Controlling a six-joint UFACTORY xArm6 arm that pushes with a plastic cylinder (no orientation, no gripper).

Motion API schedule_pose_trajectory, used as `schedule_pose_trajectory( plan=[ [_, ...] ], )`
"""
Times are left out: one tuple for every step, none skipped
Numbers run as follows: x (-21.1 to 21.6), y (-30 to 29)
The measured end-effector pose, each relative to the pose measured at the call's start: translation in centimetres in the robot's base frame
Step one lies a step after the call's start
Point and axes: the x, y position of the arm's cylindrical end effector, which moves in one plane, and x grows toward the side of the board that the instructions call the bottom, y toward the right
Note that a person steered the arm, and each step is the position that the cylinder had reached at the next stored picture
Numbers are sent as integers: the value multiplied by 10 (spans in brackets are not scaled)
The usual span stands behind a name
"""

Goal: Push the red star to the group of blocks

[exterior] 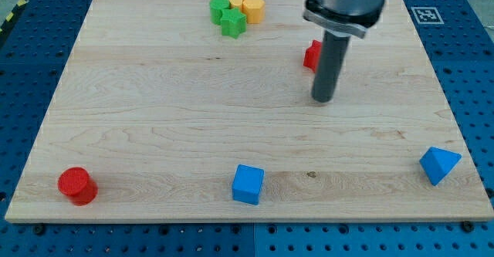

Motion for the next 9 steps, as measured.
schedule_pose_trajectory(
  plan=[
    [-2, 26],
    [-7, 33],
    [-29, 28],
    [-53, 10],
    [-80, -11],
    [-105, -30],
    [-134, -47],
    [-158, -61],
    [-172, -69]
  ],
)
